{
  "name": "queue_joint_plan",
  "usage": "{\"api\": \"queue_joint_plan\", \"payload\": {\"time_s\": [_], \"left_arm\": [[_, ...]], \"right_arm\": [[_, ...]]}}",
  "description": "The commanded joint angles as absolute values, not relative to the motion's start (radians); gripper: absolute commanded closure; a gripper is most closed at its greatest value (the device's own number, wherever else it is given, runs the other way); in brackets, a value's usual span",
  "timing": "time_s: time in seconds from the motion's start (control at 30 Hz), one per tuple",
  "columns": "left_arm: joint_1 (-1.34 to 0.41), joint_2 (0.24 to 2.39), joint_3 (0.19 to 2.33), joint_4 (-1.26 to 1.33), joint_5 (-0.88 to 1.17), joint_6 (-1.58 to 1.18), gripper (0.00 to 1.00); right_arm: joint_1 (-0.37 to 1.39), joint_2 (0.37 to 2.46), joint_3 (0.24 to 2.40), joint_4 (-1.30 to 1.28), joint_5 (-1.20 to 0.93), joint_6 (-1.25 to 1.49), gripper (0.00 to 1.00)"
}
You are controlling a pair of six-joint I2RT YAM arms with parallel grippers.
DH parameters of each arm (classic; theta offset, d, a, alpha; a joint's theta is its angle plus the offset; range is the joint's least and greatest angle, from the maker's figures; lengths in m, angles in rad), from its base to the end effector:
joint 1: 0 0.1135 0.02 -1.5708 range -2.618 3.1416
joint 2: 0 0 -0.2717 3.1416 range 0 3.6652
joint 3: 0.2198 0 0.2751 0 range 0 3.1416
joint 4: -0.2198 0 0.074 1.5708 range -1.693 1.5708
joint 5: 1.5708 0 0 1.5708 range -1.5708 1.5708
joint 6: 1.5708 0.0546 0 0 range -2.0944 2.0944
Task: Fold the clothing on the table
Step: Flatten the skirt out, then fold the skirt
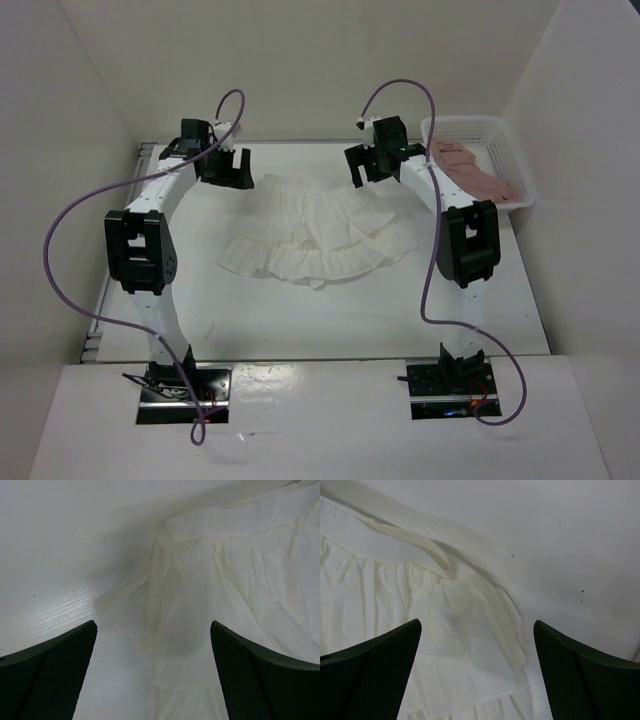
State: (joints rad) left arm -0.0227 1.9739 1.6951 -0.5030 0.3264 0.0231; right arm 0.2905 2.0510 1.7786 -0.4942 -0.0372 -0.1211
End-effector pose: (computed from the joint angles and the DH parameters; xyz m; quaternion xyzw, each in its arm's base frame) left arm 0.4899 -0.0286 0.2586 0.0833 0.9093 -0.1499 0.3793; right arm 0.4908 0.1488 0.2508 -0.1951 0.8992 0.0502 0.3884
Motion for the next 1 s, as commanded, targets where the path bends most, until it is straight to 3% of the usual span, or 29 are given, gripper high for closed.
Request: {"api": "queue_joint_plan", "payload": {"time_s": [0.0, 0.43, 0.97], "left_arm": [[-0.018, 2.029, 1.741, -0.472, 0.402, 0.049, 0.0], [-0.037, 2.167, 1.852, -0.463, 0.465, 0.101, 0.0], [-0.055, 2.303, 2.032, -0.497, 0.485, 0.101, 0.02]], "right_arm": [[0.296, 2.095, 1.821, -0.462, -0.077, -0.132, 0.03], [0.296, 2.195, 1.865, -0.428, -0.153, -0.172, 0.08], [0.287, 2.348, 2.098, -0.509, -0.218, -0.181, 0.11]]}}
